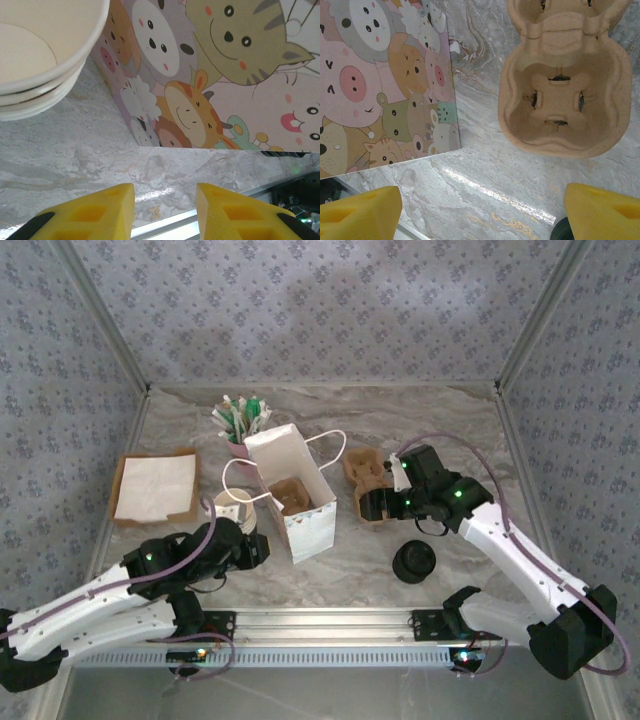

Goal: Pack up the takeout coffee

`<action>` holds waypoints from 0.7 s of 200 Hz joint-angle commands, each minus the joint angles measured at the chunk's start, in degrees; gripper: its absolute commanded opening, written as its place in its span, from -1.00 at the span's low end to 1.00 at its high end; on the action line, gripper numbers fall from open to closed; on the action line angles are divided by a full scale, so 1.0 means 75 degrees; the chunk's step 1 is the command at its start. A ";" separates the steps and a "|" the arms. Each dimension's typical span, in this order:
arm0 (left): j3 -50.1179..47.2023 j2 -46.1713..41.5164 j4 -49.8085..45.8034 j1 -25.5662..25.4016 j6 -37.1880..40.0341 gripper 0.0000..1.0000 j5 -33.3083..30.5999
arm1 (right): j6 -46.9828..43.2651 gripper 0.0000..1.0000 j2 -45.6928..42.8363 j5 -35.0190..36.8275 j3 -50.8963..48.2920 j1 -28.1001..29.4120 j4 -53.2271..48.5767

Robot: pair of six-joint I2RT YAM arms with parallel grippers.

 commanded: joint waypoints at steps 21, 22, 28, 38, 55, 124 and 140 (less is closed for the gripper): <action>0.0157 -0.0133 0.0460 -0.0064 0.0053 -0.26 -0.0553 | 0.0089 0.75 -0.0303 0.0262 -0.0125 0.0049 -0.0129; 0.0151 -0.0131 0.0474 -0.0064 0.0055 -0.26 -0.0552 | 0.0085 0.75 -0.0303 0.0269 -0.0123 0.0051 -0.0136; 0.0145 -0.0111 0.0547 -0.0064 0.0076 -0.26 -0.0551 | 0.0084 0.76 -0.0318 0.0285 -0.0109 0.0035 -0.0160; 0.0146 -0.0065 0.0666 -0.0074 0.0124 -0.26 -0.0530 | 0.0084 0.79 -0.0315 0.0268 -0.0063 0.0032 -0.0207; 0.0258 0.0045 0.0724 -0.0098 0.0226 -0.26 -0.0540 | 0.0152 0.89 -0.0272 0.0236 0.0093 0.0024 -0.0503; 0.0395 0.0341 0.0681 -0.0157 0.0422 -0.22 -0.0668 | 0.0464 0.99 0.0587 0.2450 0.1337 -0.0950 -0.1703; 0.0291 0.0278 0.0681 -0.0157 0.0385 -0.22 -0.0719 | 0.0455 1.00 0.0868 0.2840 0.1567 -0.1296 -0.1925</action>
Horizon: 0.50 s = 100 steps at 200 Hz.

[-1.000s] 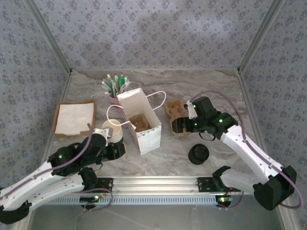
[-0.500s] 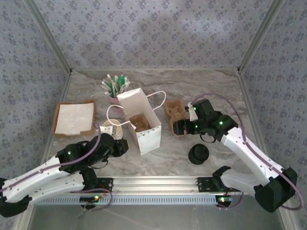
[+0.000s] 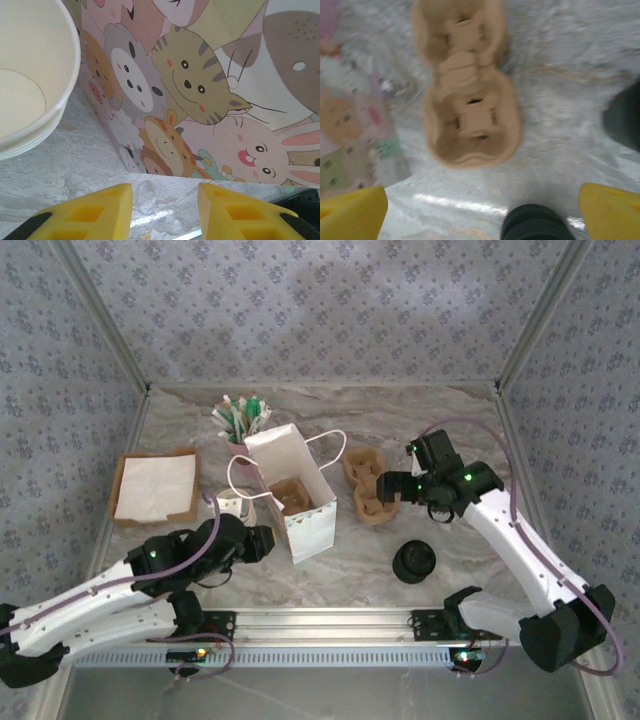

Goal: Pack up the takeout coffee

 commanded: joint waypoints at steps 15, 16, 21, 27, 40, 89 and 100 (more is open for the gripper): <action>0.0021 -0.0125 0.0056 -0.0061 0.0074 -0.21 -0.0248 | 0.0188 1.00 0.0524 0.1344 0.0502 -0.0757 -0.0770; 0.0011 -0.0133 0.0049 -0.0061 0.0071 -0.21 -0.0254 | 0.0197 1.00 0.0529 0.1361 0.0501 -0.0785 -0.0776; -0.0005 -0.0160 0.0046 -0.0055 0.0074 -0.21 -0.0271 | 0.0225 1.00 0.0554 0.1427 0.0510 -0.0904 -0.0787; -0.0024 -0.0195 0.0011 -0.0061 0.0083 -0.21 -0.0283 | 0.0229 0.99 0.0588 0.1485 0.0635 -0.1024 -0.0788; -0.0035 -0.0256 -0.0038 -0.0061 0.0105 -0.20 -0.0318 | 0.0259 0.99 0.0670 0.1731 0.0865 -0.1241 -0.0811; -0.0105 -0.0443 -0.0088 -0.0063 0.0185 -0.19 -0.0320 | 0.0339 0.99 0.1125 0.2226 0.0964 -0.2122 -0.0703; -0.0136 -0.0502 -0.0075 -0.0061 0.0185 -0.19 -0.0320 | 0.0358 0.99 0.1191 0.2137 0.0931 -0.2272 -0.0590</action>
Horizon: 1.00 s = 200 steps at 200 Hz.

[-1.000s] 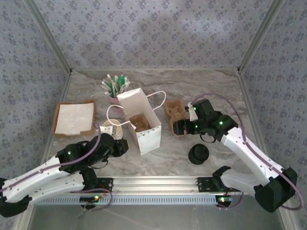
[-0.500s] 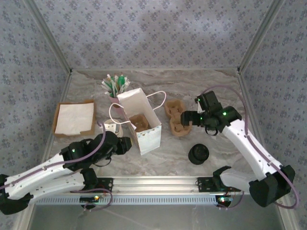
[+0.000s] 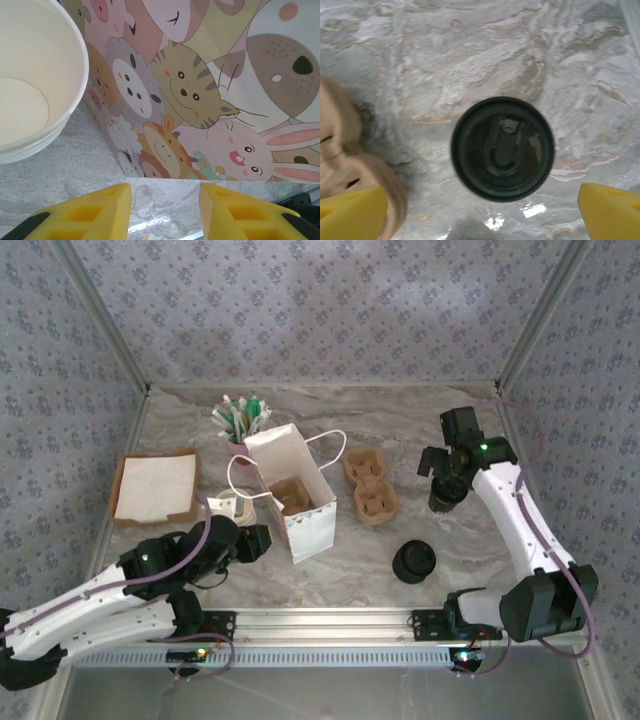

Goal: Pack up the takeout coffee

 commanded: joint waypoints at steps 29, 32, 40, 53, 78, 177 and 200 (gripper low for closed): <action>-0.0198 -0.0284 -0.0048 -0.0046 0.0150 -0.17 -0.0202 | 0.0281 0.95 0.0325 -0.0062 -0.0061 -0.0614 0.0297; -0.0197 -0.0299 -0.0049 -0.0047 0.0150 -0.17 -0.0207 | 0.0303 0.95 0.0358 -0.0098 -0.0060 -0.0639 0.0307; -0.0208 -0.0309 -0.0060 -0.0047 0.0150 -0.16 -0.0208 | 0.0348 0.94 0.0432 -0.0165 -0.0050 -0.0678 0.0346; -0.0199 -0.0321 -0.0073 -0.0046 0.0150 -0.15 -0.0227 | 0.0451 0.93 0.0596 -0.0161 0.0006 -0.0697 0.0309; -0.0220 -0.0356 -0.0092 -0.0047 0.0127 -0.13 -0.0234 | 0.0593 0.91 0.0906 -0.0232 0.0106 -0.0772 0.0175; -0.0191 -0.0333 -0.0118 -0.0047 0.0136 -0.12 -0.0256 | 0.0677 0.80 0.1468 -0.1055 0.0057 -0.1073 0.0318; -0.0161 -0.0333 -0.0119 -0.0041 0.0150 -0.12 -0.0268 | 0.0681 0.76 0.1564 -0.0892 0.0057 -0.1082 0.0226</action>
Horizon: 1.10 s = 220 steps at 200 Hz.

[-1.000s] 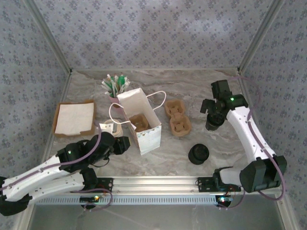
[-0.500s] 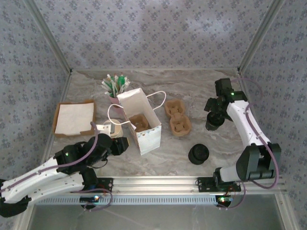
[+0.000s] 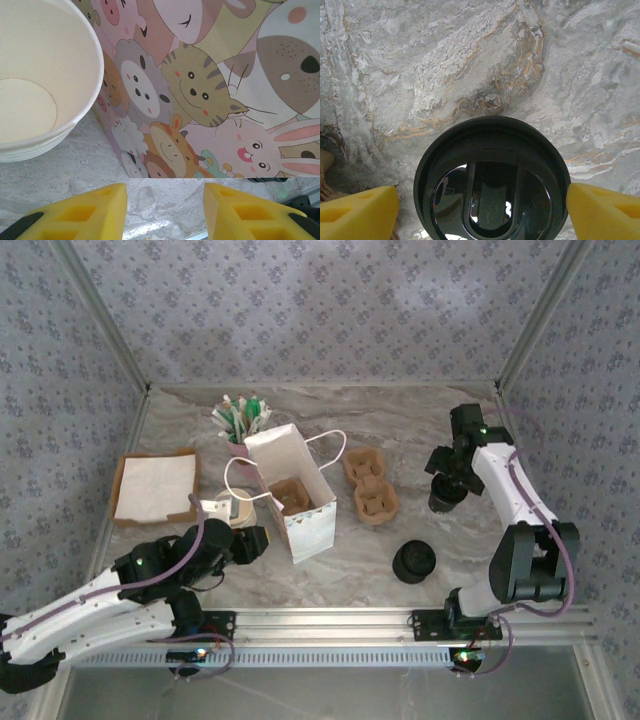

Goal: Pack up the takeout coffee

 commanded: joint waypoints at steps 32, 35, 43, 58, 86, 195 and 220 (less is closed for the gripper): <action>0.0043 -0.0024 -0.0090 -0.0047 0.0153 -0.11 -0.0204 | 0.0184 0.74 0.0170 0.0225 0.0031 -0.0041 -0.0144; 0.0037 -0.0024 -0.0090 -0.0047 0.0159 -0.11 -0.0199 | 0.0181 0.74 0.0177 0.0240 0.0017 -0.0039 -0.0134; 0.0043 -0.0024 -0.0090 -0.0047 0.0153 -0.12 -0.0194 | 0.0218 0.73 0.0179 0.0289 -0.0004 -0.0046 -0.0098; 0.0043 -0.0012 -0.0088 -0.0047 0.0159 -0.11 -0.0201 | 0.0221 0.70 0.0198 0.0326 -0.0043 -0.0029 -0.0055; 0.0079 0.0011 -0.0097 -0.0047 0.0171 -0.11 -0.0205 | 0.0233 0.63 0.0199 0.0326 -0.0092 0.0005 -0.0050; 0.0148 0.0057 -0.0136 -0.0047 0.0182 -0.11 -0.0242 | 0.0349 0.62 0.0246 0.0373 -0.0210 0.0265 -0.0027; 0.0136 0.0059 -0.0143 -0.0047 0.0166 -0.10 -0.0251 | 0.0339 0.56 0.0241 0.0397 -0.0210 0.0278 -0.0035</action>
